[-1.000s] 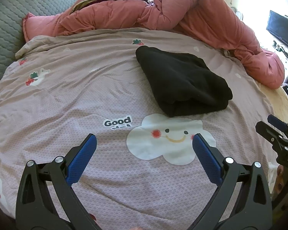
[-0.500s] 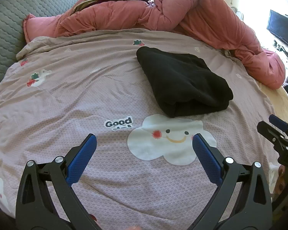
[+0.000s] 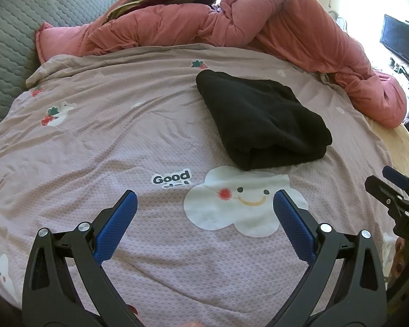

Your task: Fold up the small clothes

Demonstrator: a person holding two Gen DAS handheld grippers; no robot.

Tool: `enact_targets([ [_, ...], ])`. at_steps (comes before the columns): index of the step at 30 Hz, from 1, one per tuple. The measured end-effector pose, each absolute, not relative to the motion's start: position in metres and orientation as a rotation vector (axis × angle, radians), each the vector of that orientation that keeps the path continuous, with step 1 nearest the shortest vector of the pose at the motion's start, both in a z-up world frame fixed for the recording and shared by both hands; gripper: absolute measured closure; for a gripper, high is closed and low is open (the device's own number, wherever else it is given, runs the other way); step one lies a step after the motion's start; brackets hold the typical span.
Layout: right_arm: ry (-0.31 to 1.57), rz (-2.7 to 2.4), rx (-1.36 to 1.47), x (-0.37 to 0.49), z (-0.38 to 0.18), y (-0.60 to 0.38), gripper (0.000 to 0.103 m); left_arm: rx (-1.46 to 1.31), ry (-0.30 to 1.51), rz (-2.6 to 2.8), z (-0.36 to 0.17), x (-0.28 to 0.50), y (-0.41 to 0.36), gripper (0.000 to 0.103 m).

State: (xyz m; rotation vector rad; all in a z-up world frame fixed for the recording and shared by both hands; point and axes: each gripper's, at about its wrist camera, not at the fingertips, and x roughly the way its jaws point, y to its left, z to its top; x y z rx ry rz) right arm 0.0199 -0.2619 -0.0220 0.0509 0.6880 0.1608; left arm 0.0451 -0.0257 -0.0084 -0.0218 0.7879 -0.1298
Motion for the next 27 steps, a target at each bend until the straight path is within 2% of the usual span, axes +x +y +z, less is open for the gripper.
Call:
enact_targets([
  [9, 0.679, 0.03, 0.083, 0.013, -0.021, -0.289, 0.005, -0.013, 0.805, -0.08, -0.009, 0.049, -0.023, 0.01],
  [15, 0.691, -0.297, 0.192, -0.017, -0.028, -0.378, 0.005, -0.086, 0.735, -0.026, 0.012, 0.045, 0.001, 0.01],
  [21, 0.682, -0.8, 0.349, -0.105, -0.045, -0.516, 0.005, -0.184, 0.656, 0.061, 0.05, 0.066, 0.074, 0.01],
  [27, 0.724, -1.206, 0.593, -0.212, -0.087, -0.62, 0.005, -0.242, 0.764, 0.292, 0.037, 0.112, 0.204, 0.01],
])
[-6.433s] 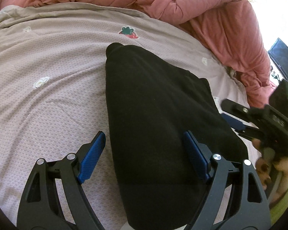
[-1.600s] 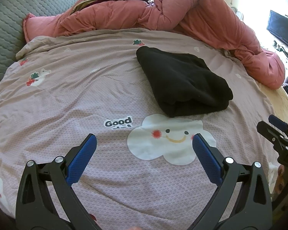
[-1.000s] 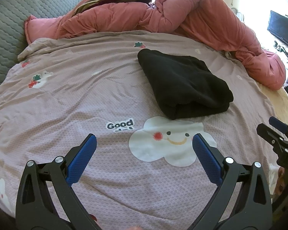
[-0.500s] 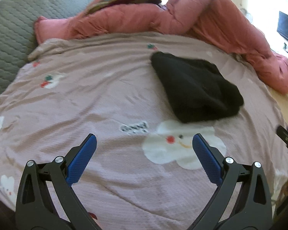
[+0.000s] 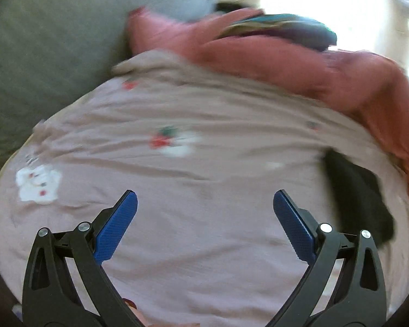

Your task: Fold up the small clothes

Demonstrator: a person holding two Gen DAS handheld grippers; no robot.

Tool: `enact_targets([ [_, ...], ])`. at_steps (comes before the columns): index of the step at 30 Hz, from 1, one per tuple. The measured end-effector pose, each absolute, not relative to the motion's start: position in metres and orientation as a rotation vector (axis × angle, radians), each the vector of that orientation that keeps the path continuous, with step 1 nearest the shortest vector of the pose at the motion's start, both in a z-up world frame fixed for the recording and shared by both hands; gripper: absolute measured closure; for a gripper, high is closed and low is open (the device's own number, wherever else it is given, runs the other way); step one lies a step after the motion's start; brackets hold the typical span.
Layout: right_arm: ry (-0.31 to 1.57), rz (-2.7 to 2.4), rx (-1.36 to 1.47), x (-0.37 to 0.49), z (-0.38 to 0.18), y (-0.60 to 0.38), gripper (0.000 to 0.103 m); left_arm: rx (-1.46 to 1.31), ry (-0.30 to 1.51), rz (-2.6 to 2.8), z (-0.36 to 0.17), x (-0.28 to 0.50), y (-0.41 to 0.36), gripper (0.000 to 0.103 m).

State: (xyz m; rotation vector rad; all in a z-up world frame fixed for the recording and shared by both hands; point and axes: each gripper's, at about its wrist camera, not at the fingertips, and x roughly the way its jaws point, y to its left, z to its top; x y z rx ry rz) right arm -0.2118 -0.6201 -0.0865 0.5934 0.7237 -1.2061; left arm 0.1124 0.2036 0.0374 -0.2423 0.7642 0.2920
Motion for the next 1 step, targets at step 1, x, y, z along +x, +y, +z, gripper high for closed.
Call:
enact_targets([
  [1, 0.734, -1.236, 0.617, -0.2225, -0.0936, -0.6283, 0.005, -0.255, 0.781, 0.331, 0.0325, 0.1182, 0.2242, 0.01],
])
